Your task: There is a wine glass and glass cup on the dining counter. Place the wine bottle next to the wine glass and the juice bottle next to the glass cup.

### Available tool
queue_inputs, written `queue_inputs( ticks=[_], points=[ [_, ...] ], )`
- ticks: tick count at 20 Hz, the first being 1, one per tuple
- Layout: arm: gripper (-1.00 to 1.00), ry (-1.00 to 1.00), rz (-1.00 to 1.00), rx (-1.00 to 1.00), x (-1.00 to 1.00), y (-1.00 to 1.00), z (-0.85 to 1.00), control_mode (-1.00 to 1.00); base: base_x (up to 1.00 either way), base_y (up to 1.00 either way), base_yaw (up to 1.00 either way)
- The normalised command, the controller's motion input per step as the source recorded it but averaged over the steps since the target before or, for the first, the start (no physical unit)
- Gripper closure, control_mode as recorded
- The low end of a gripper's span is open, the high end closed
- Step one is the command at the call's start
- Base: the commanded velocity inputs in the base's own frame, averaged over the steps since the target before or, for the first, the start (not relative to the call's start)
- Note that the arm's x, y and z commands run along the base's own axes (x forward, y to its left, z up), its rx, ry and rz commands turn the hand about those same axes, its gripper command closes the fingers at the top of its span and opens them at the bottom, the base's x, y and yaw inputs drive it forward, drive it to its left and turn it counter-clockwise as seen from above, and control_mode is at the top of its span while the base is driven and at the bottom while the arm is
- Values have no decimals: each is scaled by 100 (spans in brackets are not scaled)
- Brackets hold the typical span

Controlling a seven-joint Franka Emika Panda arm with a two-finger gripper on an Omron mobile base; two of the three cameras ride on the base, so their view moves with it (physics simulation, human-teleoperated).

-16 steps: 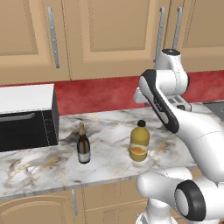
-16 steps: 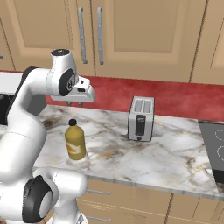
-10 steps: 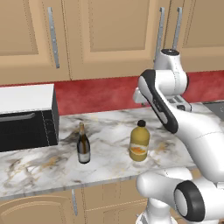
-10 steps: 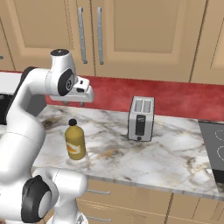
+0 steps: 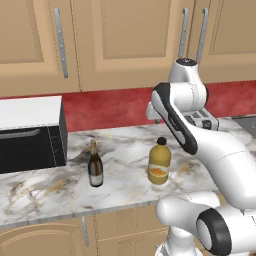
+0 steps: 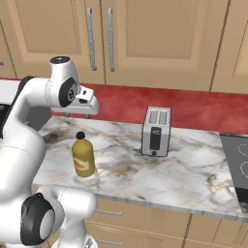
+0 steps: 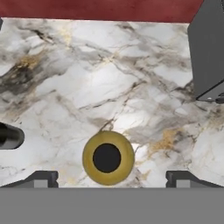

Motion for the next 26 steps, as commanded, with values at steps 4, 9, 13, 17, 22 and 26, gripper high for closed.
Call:
queue_inputs(
  ticks=[4,9,13,17,22,26],
  points=[
    [-100,4,0,0,25,3,-13,-100,0,0,0],
    [-100,15,0,1,24,0,-13,-100,0,0,0],
    [-100,20,0,6,-1,0,-9,-100,0,0,0],
    [-100,18,0,1,-10,5,-6,-100,0,0,0],
    [-100,13,0,0,-13,6,-8,-100,0,0,0],
    [-100,9,0,0,-10,5,-9,-100,0,0,0]
  ],
)
